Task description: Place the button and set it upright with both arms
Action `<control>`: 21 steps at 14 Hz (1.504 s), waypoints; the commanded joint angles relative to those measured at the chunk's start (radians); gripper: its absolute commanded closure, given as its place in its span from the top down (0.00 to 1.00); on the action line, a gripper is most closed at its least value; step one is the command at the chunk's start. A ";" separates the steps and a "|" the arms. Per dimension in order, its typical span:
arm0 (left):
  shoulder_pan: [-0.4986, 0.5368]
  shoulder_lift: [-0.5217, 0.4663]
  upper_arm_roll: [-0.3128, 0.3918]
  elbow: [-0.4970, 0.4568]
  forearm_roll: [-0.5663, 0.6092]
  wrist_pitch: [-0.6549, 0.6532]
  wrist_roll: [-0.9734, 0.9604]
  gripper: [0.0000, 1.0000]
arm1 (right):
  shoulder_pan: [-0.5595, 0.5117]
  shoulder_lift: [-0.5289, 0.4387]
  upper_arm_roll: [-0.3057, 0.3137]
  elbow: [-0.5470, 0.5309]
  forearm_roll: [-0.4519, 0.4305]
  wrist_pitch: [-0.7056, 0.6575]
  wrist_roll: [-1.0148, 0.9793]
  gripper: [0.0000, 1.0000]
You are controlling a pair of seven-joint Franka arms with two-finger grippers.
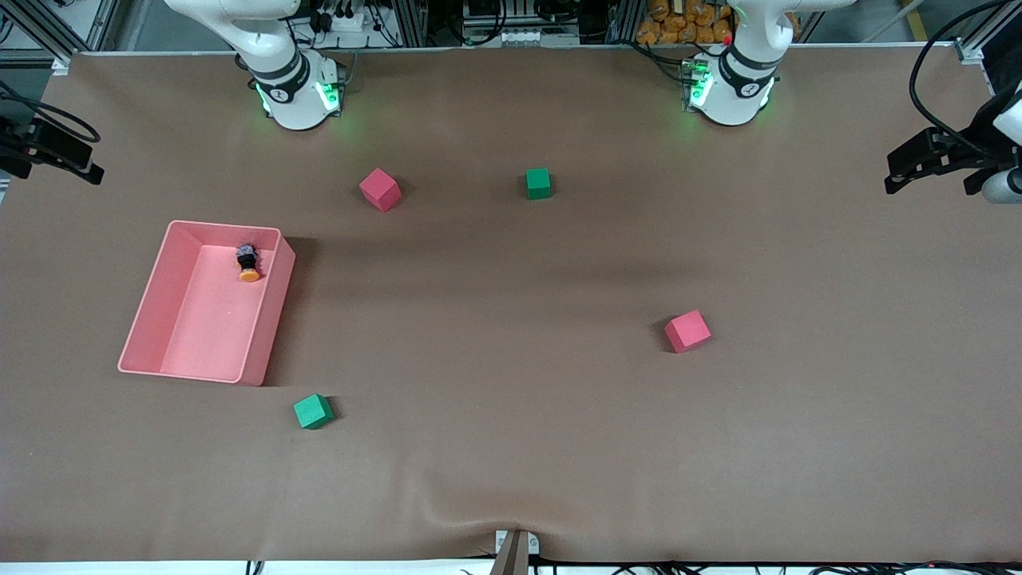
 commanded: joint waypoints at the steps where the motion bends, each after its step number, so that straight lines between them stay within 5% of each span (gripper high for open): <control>1: 0.001 -0.006 -0.008 0.001 0.022 -0.007 0.011 1.00 | -0.022 0.011 0.011 0.019 0.011 -0.005 0.011 1.00; 13: 0.007 0.021 0.000 0.007 0.004 -0.005 0.011 1.00 | -0.023 0.026 0.012 0.018 0.013 0.024 0.011 1.00; 21: 0.007 0.023 0.000 0.007 -0.016 0.003 0.012 1.00 | 0.009 0.139 0.017 0.012 0.006 0.020 -0.002 1.00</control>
